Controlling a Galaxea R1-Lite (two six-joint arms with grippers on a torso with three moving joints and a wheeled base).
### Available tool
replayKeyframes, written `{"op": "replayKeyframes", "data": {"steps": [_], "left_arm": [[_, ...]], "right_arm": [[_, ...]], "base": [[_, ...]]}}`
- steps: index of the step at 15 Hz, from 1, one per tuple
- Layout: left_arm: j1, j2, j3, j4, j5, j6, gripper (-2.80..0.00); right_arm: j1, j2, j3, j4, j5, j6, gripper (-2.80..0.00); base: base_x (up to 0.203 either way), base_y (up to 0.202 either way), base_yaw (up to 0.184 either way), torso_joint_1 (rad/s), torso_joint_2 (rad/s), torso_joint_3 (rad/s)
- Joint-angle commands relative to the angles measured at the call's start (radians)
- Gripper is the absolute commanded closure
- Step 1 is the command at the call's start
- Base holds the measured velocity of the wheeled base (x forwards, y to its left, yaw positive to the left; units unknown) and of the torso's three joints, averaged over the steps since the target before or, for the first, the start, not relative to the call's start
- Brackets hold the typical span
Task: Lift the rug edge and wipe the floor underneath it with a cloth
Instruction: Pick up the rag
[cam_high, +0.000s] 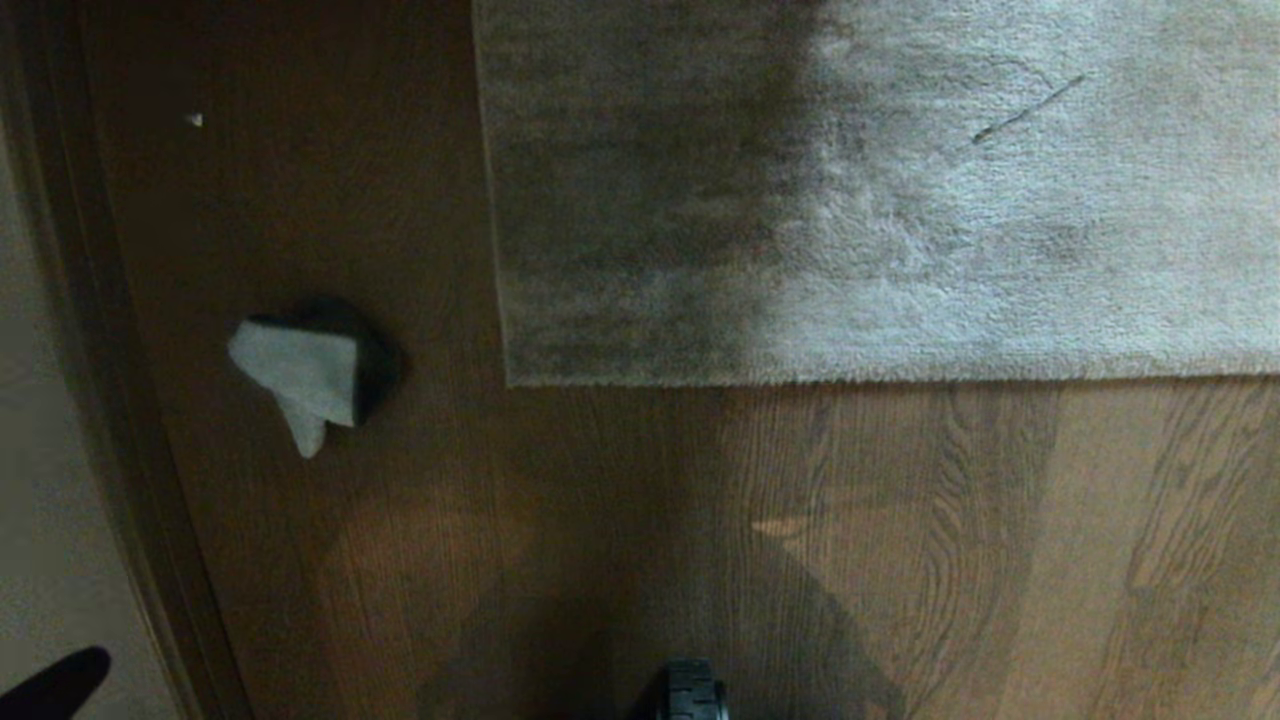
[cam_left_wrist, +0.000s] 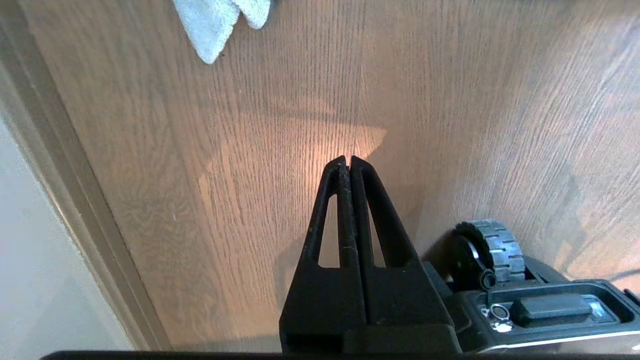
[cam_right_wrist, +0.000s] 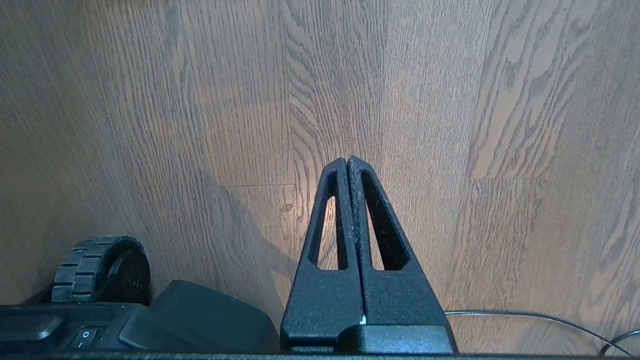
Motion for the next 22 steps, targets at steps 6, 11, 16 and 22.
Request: {"op": "replayKeyframes", "data": {"steps": [6, 11, 16, 22], "left_arm": [[0.006, 0.510, -0.114, -0.268, 0.056, 0.051, 0.00], [0.052, 0.724, -0.251, -0.469, 0.174, 0.124, -2.80], [0.096, 0.849, -0.370, -0.541, 0.178, 0.125, -2.80], [0.126, 0.998, -0.389, -0.707, 0.174, 0.119, -2.80]], "right_arm": [[0.000, 0.000, 0.000, 0.000, 0.000, 0.000, 0.00], [0.000, 0.000, 0.000, 0.000, 0.000, 0.001, 0.00], [0.000, 0.000, 0.000, 0.000, 0.000, 0.000, 0.00], [0.000, 0.000, 0.000, 0.000, 0.000, 0.000, 0.00]], "base": [[0.000, 0.000, 0.000, 0.000, 0.00, 0.000], [0.000, 0.000, 0.000, 0.000, 0.00, 0.000], [0.000, 0.000, 0.000, 0.000, 0.00, 0.000], [0.000, 0.000, 0.000, 0.000, 0.00, 0.000]]}}
